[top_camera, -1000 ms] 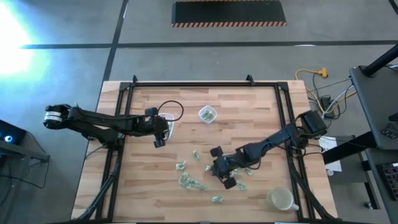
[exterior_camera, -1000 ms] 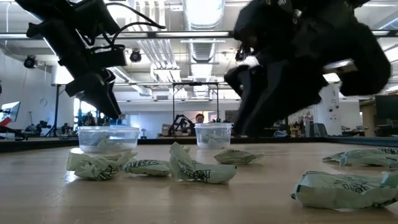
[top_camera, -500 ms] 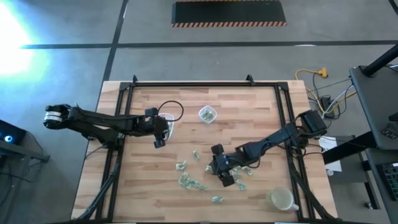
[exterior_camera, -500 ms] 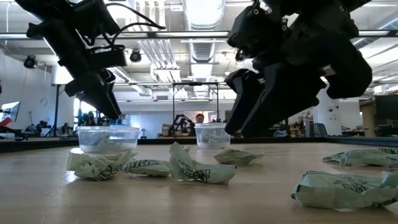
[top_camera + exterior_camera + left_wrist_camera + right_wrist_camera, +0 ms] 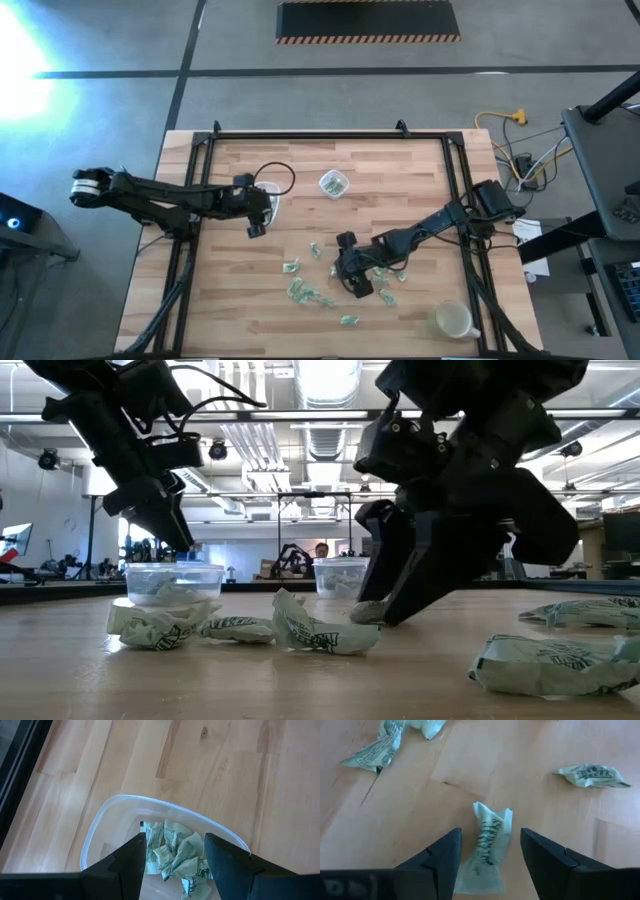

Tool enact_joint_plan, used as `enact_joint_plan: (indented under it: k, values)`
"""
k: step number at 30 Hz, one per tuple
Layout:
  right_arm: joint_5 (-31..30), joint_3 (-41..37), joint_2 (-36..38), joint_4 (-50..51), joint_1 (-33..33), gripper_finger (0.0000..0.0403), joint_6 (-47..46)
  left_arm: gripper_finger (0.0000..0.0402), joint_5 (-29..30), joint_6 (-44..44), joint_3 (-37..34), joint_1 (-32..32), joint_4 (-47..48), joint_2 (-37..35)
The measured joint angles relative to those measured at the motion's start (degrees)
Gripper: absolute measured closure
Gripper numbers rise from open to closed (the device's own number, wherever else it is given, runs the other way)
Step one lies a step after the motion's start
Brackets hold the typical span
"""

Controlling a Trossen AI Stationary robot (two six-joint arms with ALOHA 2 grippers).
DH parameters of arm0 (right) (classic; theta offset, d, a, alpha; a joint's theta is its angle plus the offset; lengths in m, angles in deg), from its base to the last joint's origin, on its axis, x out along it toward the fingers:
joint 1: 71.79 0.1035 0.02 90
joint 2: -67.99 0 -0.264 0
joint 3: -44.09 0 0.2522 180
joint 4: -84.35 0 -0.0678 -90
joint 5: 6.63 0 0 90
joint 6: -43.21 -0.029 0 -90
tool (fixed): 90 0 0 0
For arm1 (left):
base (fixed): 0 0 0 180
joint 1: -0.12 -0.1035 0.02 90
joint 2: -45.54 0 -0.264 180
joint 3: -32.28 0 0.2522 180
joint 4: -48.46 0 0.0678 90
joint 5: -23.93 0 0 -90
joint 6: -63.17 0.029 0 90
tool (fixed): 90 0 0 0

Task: Pick and place items into bin
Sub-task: Put the stevia packet into the small transparent container

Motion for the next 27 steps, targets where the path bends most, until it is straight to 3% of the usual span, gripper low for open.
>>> enact_joint_plan:
  k: [5, 18, 27]
  values:
    - [0.0, 0.2, 0.0, 0.6, 0.0, 0.0233, 0.3, 0.0217, 0.0, 0.0, 0.0, 0.0, 0.0, 0.0]
    - [-0.2, 0.2, 1.1, 1.4, 0.1, 0.0357, 4.3, 0.0217, 0.0, 0.0, 0.0, 0.0, -0.1, 0.0]
    - [-0.2, 0.2, 2.4, 1.3, 0.1, 0.0393, 6.5, 0.0217, 0.0, 0.0, 0.0, 0.0, 0.0, 0.0]
